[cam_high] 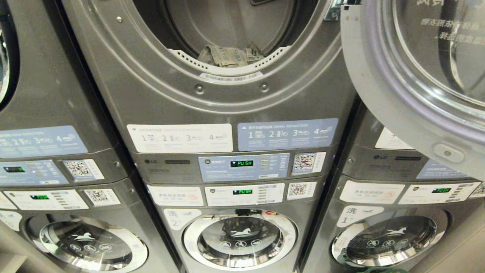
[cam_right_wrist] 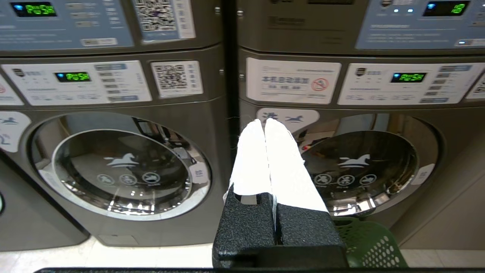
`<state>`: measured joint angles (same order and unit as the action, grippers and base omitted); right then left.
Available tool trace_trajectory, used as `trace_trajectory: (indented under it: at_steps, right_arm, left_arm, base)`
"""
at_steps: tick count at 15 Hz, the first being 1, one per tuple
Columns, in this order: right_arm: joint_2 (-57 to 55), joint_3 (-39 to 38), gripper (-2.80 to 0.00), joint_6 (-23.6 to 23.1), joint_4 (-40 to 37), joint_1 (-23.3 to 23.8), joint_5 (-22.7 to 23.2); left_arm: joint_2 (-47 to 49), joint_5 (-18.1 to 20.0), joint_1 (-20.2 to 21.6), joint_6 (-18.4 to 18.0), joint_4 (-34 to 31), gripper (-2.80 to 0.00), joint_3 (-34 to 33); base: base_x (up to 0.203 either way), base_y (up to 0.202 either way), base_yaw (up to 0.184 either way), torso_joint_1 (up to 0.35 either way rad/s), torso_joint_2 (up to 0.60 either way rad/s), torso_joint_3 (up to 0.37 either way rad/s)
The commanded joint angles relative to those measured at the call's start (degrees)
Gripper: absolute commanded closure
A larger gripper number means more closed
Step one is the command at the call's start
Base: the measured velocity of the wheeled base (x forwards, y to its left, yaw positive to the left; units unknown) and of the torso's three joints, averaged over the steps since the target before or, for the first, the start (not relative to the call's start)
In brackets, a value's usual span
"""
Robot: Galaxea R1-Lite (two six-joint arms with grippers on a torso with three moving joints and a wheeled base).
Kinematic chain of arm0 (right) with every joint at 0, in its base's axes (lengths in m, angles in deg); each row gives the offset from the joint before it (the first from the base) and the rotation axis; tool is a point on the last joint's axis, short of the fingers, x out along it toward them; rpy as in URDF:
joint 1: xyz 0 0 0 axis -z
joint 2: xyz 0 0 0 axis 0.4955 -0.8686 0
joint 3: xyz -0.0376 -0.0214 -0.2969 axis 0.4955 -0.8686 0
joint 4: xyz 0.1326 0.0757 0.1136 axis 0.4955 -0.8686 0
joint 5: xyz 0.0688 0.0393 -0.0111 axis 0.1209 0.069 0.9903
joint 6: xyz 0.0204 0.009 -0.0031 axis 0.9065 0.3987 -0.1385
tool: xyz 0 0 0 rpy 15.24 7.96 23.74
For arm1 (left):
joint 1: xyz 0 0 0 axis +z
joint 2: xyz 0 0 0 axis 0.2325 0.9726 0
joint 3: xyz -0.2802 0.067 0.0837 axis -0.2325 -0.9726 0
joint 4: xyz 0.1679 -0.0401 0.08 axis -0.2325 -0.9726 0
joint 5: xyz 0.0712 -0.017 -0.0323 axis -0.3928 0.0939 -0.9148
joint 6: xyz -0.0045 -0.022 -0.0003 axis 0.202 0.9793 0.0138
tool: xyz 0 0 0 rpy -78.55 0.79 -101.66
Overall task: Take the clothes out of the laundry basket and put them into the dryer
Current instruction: Close the dryer
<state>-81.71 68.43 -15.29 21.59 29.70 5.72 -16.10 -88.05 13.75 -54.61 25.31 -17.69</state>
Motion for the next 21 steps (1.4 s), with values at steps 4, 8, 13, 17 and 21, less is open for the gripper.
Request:
trace_trajectory:
  at_steps: [4, 8, 13, 17, 21]
  right_arm:
    - [-0.09, 0.0, 0.0, -0.07, 0.05, 0.0, 0.01]
    - [-0.09, 0.0, 0.0, -0.08, 0.05, 0.0, 0.01]
    - [-0.09, 0.0, 0.0, -0.08, -0.01, 0.0, 0.01]
    - [-0.09, 0.0, 0.0, 0.01, -0.04, 0.0, 0.01]
    - [-0.09, 0.0, 0.0, 0.1, 0.0, 0.0, 0.01]
  left_arm:
    - [-0.01, 0.0, 0.05, 0.04, 0.0, 0.0, 0.0]
    - [-0.01, 0.0, 0.05, -0.05, 0.0, 0.0, 0.0]
    - [-0.01, 0.0, 0.05, 0.04, 0.0, 0.0, 0.0]
    - [-0.01, 0.0, 0.05, 0.22, 0.09, 0.0, 0.0]
    - [-0.01, 0.0, 0.05, 0.27, 0.09, 0.0, 0.0]
  base:
    - [0.0, -0.196, 0.002, 0.0, 0.0, 0.002]
    - [0.0, -0.194, 0.0, 0.002, 0.0, 0.002]
    - [0.0, -0.175, 0.002, 0.002, 0.0, 0.003]
    - [0.0, -0.016, 0.0, 0.001, 0.0, 0.002]
    - [0.0, 0.0, 0.0, 0.002, 0.0, 0.08]
